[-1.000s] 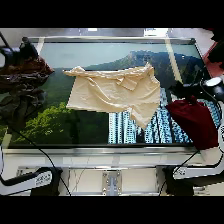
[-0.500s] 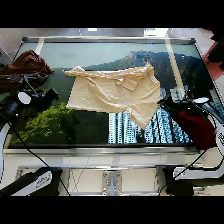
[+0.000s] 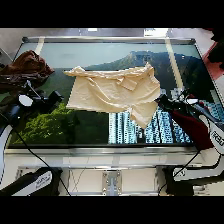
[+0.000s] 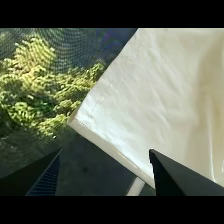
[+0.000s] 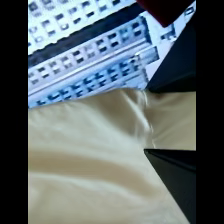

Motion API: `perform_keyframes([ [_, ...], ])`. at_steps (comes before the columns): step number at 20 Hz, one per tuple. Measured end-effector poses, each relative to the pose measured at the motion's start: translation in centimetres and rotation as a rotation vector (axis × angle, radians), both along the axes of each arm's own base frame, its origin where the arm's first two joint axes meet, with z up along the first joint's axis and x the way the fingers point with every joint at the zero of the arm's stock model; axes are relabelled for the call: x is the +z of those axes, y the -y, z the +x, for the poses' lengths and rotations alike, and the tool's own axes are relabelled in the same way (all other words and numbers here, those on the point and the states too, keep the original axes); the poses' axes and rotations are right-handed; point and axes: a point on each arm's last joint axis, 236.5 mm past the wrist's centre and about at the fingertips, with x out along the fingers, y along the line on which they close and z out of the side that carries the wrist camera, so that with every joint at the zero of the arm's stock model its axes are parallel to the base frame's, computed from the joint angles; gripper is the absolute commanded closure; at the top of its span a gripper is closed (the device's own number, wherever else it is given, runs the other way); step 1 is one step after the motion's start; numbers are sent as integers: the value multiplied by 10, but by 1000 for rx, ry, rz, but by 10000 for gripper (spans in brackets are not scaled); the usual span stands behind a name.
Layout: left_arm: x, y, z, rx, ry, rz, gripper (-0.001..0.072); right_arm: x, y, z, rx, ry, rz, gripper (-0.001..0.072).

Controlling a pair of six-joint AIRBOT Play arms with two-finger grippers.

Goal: Fold the shirts.

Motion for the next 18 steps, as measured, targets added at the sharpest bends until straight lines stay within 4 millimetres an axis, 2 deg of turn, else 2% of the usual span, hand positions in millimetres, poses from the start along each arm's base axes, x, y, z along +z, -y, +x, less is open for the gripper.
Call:
perform_keyframes([
  [1, 0, 0, 0, -1, -1, -1, 82, -2, 0, 0, -9, -3, 5, 587],
  [3, 0, 1, 1, 0, 3, -4, 82, -2, -3, 2, -17, -1, 22, 687],
  [6, 2, 1, 2, 16, 9, -19, 82, 7, -10, 8, -16, 31, 57, 688],
  [8, 1, -4, 4, 82, -2, -57, 82, 19, -14, 12, -10, 68, 78, 688],
  [12, -21, -17, 6, 278, -90, -227, 83, 53, -19, 19, 21, 158, 78, 687],
  [18, -65, 15, 17, 327, -204, -517, 82, 92, -25, 20, 61, 248, 69, 688],
])
